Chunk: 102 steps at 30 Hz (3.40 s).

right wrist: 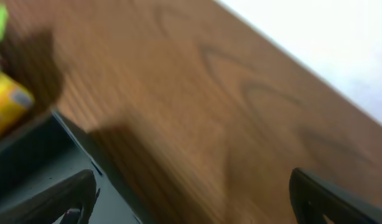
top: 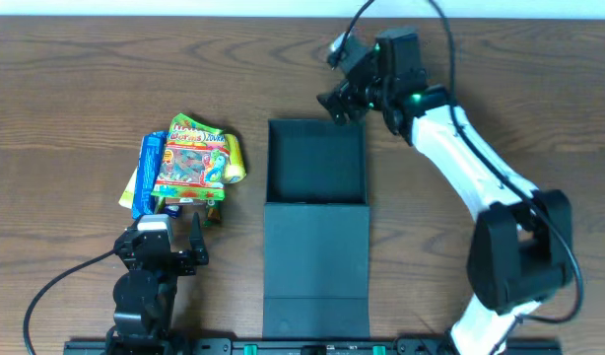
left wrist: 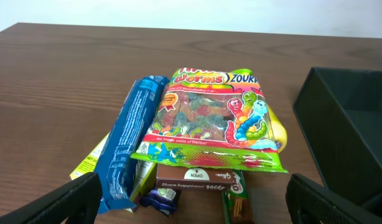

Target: Pack container

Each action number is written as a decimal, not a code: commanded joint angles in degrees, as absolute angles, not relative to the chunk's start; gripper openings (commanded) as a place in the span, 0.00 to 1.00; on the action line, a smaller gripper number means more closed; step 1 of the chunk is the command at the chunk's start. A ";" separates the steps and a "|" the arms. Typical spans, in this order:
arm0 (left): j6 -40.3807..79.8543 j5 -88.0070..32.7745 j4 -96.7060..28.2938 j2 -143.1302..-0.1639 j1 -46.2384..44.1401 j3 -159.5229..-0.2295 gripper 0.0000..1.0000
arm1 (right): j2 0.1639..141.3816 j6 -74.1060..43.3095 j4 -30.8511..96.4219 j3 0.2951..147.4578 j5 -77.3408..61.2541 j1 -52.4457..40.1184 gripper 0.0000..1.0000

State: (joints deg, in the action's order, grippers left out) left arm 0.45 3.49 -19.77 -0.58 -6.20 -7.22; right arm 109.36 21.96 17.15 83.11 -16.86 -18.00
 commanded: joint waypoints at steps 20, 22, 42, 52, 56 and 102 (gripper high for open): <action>1.28 4.64 -20.97 -0.32 -6.00 -6.26 0.95 | 117.49 28.40 24.71 84.16 -1.96 -19.73 0.70; 1.28 4.64 -20.97 -0.32 -6.02 -6.26 0.95 | 118.15 28.40 24.75 84.16 -0.16 -19.46 0.69; 1.28 4.64 -20.97 -0.32 -6.00 -6.26 0.95 | 118.74 19.31 33.36 84.16 9.69 -6.22 0.59; 1.28 4.64 -20.97 -0.32 -6.02 -6.26 0.95 | 118.74 3.81 35.62 84.16 9.67 1.28 0.28; 1.28 4.64 -20.97 -0.32 -6.00 -6.26 0.95 | 118.74 -3.88 35.83 84.16 9.67 2.48 0.14; 1.28 4.64 -20.97 -0.32 -6.02 -6.26 0.95 | 116.36 -43.35 47.46 86.50 -8.14 2.81 0.99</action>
State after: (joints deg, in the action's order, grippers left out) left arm 0.45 3.49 -19.79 -0.58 -6.20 -7.22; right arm 118.37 -46.39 46.87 84.58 -10.28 3.14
